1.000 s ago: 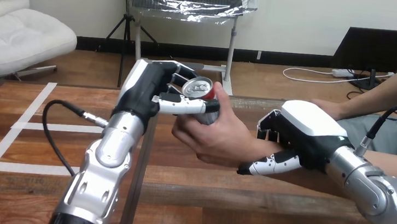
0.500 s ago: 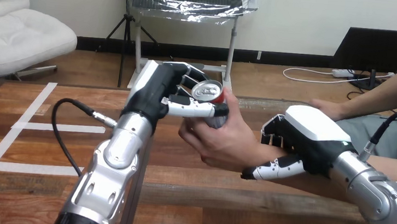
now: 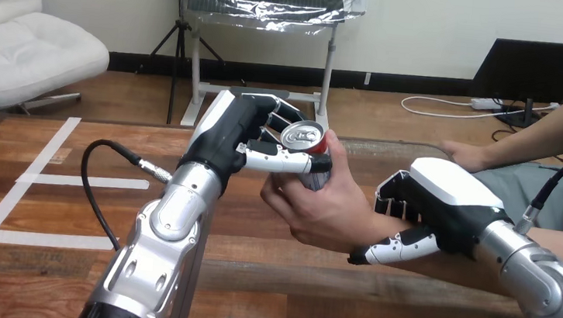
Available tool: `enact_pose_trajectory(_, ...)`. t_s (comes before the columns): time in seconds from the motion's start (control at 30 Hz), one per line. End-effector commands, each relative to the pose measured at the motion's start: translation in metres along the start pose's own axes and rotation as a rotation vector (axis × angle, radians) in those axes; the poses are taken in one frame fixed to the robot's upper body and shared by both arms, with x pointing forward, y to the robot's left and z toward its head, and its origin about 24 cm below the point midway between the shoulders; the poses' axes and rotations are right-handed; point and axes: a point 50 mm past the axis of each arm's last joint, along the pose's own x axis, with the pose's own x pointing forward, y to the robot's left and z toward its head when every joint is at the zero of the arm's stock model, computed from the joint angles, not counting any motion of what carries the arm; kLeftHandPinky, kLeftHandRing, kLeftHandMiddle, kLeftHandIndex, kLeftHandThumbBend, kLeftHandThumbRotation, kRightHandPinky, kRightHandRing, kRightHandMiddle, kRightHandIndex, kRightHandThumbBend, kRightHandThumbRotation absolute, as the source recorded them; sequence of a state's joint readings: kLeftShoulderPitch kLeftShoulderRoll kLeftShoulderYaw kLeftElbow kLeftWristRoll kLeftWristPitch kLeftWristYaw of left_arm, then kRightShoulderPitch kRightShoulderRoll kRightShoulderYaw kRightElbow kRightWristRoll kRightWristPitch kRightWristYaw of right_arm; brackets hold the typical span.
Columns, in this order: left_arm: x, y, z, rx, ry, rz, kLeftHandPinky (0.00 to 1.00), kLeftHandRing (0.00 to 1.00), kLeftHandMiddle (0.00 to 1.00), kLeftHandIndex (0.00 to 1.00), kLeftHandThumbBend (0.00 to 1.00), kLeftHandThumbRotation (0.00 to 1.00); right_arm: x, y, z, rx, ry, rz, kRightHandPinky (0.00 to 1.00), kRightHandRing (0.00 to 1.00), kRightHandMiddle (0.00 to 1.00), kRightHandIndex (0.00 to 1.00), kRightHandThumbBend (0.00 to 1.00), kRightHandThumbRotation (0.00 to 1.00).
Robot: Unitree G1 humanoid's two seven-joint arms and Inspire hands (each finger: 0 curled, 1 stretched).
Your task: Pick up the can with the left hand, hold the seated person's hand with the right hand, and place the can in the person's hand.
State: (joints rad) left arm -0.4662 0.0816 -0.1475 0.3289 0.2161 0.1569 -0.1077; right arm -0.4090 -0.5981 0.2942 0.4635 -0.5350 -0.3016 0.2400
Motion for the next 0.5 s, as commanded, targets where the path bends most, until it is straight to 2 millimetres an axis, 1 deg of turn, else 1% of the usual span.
enact_pose_trajectory(0.0, 0.001, -0.017, 0.009, -0.008, -0.049, -0.089, 0.53, 0.64, 0.68, 0.69, 0.69, 0.21, 0.005, 0.007, 0.018, 0.071, -0.073, 0.007, 0.37, 0.5, 0.56, 0.6, 0.94, 0.67)
enact_pose_trajectory(0.2, -0.003, -0.013, 0.008, -0.033, -0.064, -0.073, 0.62, 0.72, 0.75, 0.76, 0.74, 0.39, 0.001, 0.006, 0.015, 0.092, -0.075, 0.008, 0.5, 0.66, 0.69, 0.72, 0.98, 0.76)
enact_pose_trajectory(0.27, -0.004, -0.011, 0.008, -0.033, -0.074, -0.065, 0.68, 0.76, 0.78, 0.8, 0.77, 0.49, 0.0, 0.005, 0.014, 0.097, -0.073, 0.009, 0.55, 0.72, 0.75, 0.78, 0.99, 0.83)
enact_pose_trajectory(0.4, -0.008, -0.005, 0.008, -0.026, -0.095, -0.043, 0.72, 0.79, 0.81, 0.83, 0.79, 0.58, -0.002, 0.004, 0.011, 0.123, -0.071, 0.0, 0.59, 0.78, 0.81, 0.84, 1.0, 0.9)
enact_pose_trajectory(0.47, -0.009, -0.004, 0.008, -0.021, -0.1, -0.035, 0.74, 0.81, 0.83, 0.84, 0.79, 0.64, -0.003, 0.004, 0.011, 0.131, -0.072, -0.006, 0.61, 0.8, 0.83, 0.87, 1.0, 0.93)
